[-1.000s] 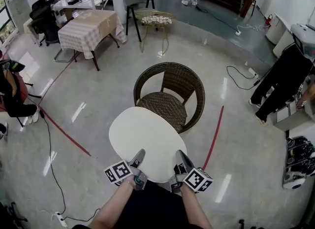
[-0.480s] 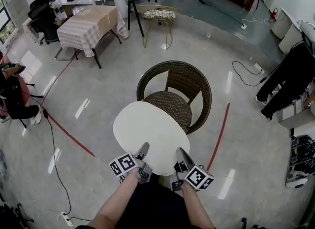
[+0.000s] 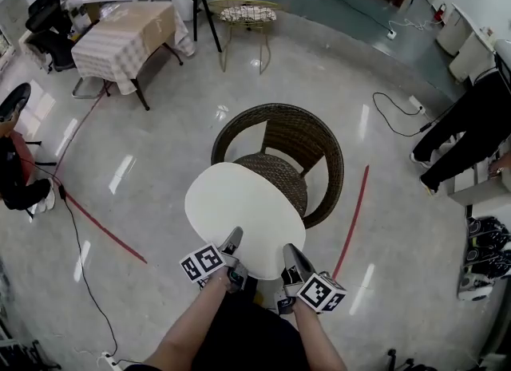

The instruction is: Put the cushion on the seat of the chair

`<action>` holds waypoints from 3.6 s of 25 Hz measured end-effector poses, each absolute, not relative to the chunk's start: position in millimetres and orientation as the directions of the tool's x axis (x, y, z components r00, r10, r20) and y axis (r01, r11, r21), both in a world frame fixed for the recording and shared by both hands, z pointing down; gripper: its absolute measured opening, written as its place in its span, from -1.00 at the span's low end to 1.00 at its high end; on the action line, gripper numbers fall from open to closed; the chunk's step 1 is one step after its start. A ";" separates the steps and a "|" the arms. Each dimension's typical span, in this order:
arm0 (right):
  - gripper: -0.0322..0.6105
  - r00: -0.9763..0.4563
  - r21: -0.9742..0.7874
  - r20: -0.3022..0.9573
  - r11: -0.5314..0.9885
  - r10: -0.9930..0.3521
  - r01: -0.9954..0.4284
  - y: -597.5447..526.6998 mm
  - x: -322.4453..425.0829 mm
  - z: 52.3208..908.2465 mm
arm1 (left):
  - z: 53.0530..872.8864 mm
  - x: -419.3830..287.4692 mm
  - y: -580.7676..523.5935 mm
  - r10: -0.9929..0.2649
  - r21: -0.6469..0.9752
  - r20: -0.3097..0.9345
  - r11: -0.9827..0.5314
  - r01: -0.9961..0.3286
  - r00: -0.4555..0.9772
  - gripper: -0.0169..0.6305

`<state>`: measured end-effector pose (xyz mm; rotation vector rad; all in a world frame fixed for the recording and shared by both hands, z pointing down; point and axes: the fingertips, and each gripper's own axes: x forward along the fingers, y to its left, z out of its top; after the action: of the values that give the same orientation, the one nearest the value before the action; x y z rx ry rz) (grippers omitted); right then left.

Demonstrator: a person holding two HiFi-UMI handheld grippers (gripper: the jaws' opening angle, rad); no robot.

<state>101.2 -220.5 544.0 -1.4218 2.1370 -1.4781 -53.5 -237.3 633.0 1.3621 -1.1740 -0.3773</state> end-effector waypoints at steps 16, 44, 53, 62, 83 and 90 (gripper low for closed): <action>-0.85 -0.453 -0.771 0.417 -0.043 -0.788 -0.635 -291.9 103.8 605.9 | 726.5 -35.2 -338.5 -0.767 0.889 0.443 0.309 -0.337 0.464 -0.70; -0.85 -0.418 -0.752 0.493 -0.132 -0.763 -0.645 -352.2 110.1 712.9 | 860.4 -9.7 -390.1 -0.747 0.876 0.482 0.406 -0.260 0.457 -0.70; -0.85 -0.439 -0.757 0.494 -0.123 -0.751 -0.642 -349.8 105.9 714.2 | 876.0 -9.3 -378.8 -0.707 0.839 0.543 0.485 -0.248 0.453 -0.61; -0.85 -0.445 -0.761 0.483 -0.109 -0.754 -0.640 -345.7 107.1 710.7 | 875.4 -10.2 -367.4 -0.663 0.809 0.587 0.503 -0.305 0.465 -0.27; -0.85 -0.466 -0.778 0.463 -0.095 -0.754 -0.620 -305.1 100.8 696.7 | 847.4 -16.9 -294.5 -0.573 0.748 0.663 0.522 -0.409 0.482 0.10; -0.85 -0.467 -0.773 0.457 -0.078 -0.757 -0.629 -291.0 98.3 680.6 | 799.1 -21.8 -287.7 -0.632 0.801 0.597 0.446 -0.398 0.494 0.07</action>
<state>98.3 -291.0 680.6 -1.5511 2.0451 -1.5902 -21.8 -287.7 799.1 1.1612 -1.1088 -0.1889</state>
